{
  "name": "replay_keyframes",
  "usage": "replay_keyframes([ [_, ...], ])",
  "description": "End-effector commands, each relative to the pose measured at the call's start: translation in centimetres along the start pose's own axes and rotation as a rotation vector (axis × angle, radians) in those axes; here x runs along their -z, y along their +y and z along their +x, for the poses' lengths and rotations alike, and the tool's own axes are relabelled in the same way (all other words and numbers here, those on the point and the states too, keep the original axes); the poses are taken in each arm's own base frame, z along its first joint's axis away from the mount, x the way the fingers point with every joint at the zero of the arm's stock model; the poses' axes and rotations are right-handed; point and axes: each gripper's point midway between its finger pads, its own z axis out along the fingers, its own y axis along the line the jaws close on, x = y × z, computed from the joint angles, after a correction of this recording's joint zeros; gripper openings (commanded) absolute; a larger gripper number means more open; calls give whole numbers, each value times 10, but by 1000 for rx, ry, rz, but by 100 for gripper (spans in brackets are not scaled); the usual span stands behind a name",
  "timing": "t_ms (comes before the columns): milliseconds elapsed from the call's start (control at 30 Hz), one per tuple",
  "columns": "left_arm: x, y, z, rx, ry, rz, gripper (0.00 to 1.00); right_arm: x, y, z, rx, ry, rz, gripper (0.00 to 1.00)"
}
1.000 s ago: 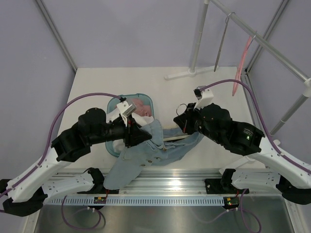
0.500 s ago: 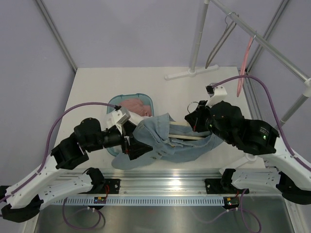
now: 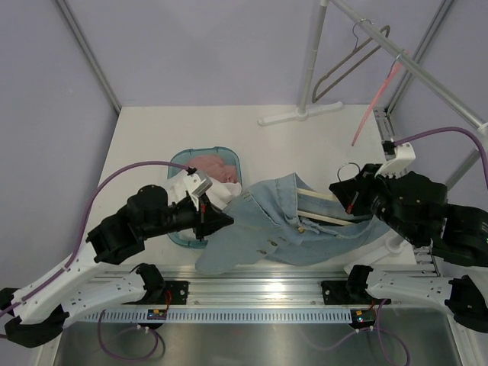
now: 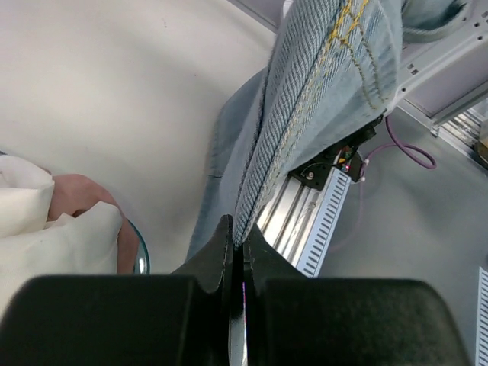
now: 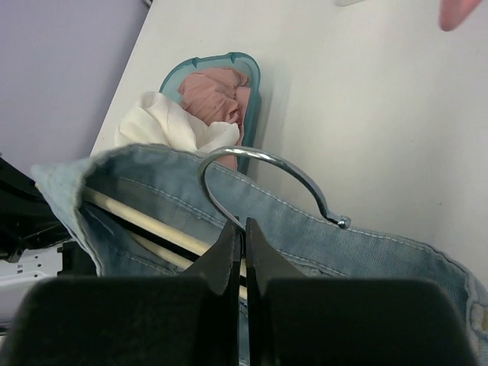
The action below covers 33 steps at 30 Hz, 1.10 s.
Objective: Remove the skirt from the hanger
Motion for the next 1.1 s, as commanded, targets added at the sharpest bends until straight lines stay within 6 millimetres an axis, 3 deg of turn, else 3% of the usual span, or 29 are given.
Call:
replay_keyframes([
  [0, 7, 11, -20, -2, -60, -92, 0, 28, -14, -32, -120, -131, 5, 0],
  [267, 38, 46, -52, -1, -204, -341, 0, 53, -56, -20, -160, -148, 73, 0],
  [400, 49, 50, -53, -19, -207, -379, 0, 67, -75, -22, -200, -192, 92, 0],
  [533, 48, 50, -46, -17, -183, -369, 0, 69, -75, -32, -216, -244, 82, 0],
  [700, 51, 52, -56, -60, -184, -398, 0, 71, -43, -63, -271, -340, -61, 0],
  [833, 67, 71, -80, -146, -188, -547, 0, 76, -12, -78, -283, -329, -179, 0],
  [900, 67, 90, -81, -209, -111, -648, 0, 78, 8, -79, -293, -283, -249, 0],
  [933, 78, 99, -97, -224, -130, -726, 0, 80, 15, -77, -300, -262, -284, 0],
  [967, 72, 108, -101, -242, -96, -761, 0, 82, 32, -72, -296, -208, -355, 0],
  [1033, 82, 130, -117, -248, -76, -821, 0, 89, 50, -67, -286, -146, -437, 0],
  [1067, 91, 128, -138, -243, -113, -819, 0, 89, 62, -57, -279, -75, -478, 0],
])
